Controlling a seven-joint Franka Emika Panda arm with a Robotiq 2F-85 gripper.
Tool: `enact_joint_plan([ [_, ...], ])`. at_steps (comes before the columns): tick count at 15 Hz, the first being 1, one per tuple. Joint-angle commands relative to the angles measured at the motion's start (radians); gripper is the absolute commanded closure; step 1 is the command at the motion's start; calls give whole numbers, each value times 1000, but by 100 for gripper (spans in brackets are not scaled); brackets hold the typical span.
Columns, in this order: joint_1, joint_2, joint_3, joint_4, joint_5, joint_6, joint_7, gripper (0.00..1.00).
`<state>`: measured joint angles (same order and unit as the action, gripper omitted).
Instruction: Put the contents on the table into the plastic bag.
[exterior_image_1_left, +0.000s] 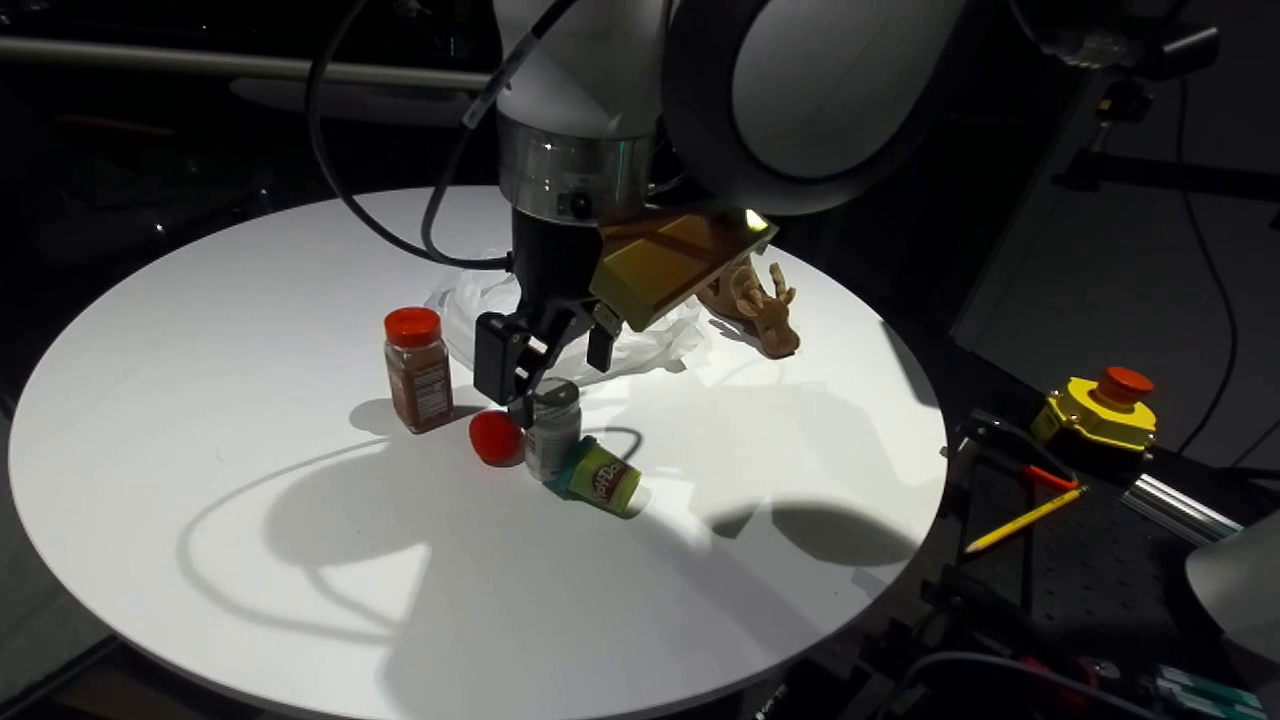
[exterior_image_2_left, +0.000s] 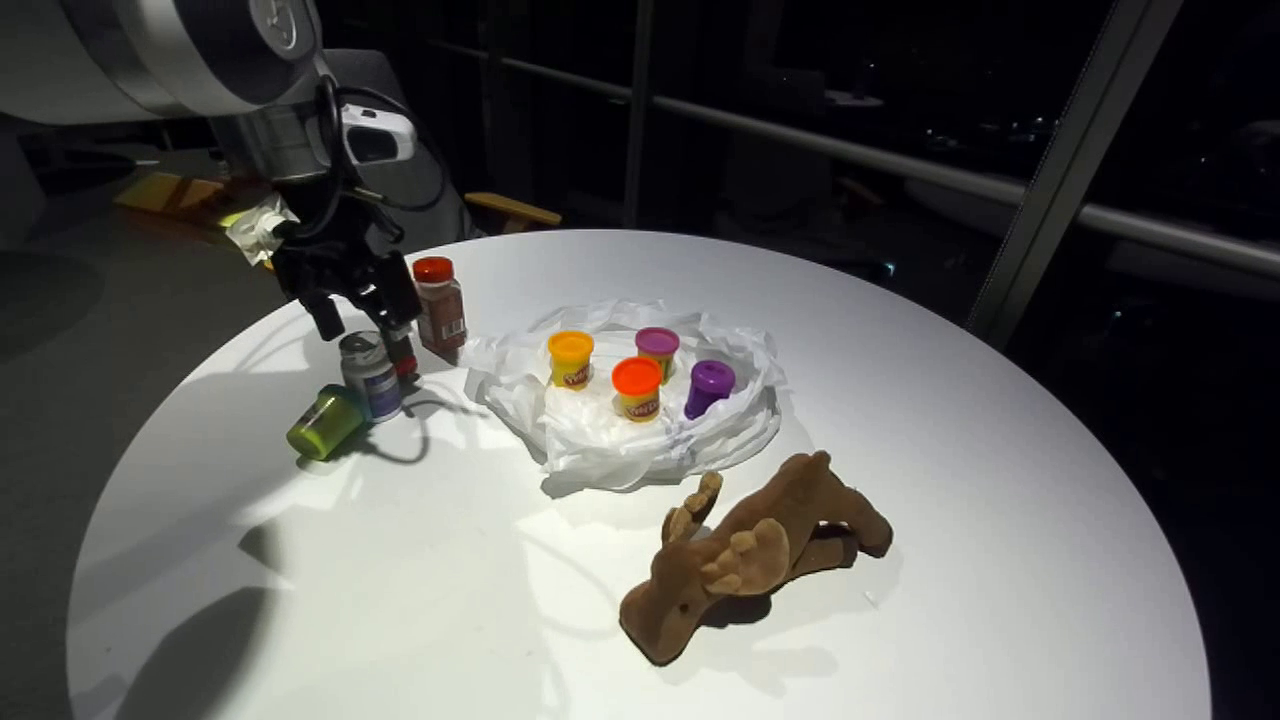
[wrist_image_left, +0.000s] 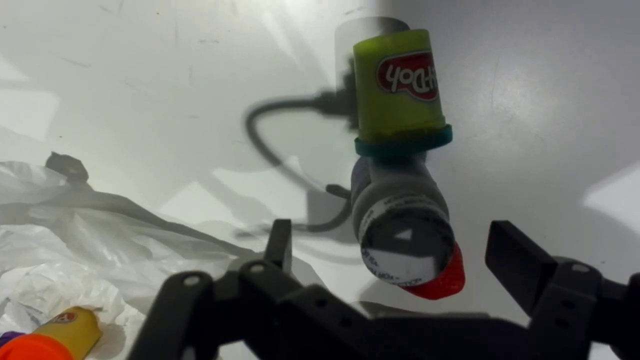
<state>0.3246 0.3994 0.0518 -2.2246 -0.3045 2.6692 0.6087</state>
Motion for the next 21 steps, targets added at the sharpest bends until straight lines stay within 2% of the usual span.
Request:
enact_joint_plan([
  [1,-28,0,27,3,109,9,-116,25],
  [8,-36,-11,18,13,208,-13,-205,80],
  [10,-43,-15,10,29,220,-44,-210,80],
  [14,-22,-38,-67,124,162,-134,-120,80],
  [21,-51,79,-168,421,116,-199,36,80],
])
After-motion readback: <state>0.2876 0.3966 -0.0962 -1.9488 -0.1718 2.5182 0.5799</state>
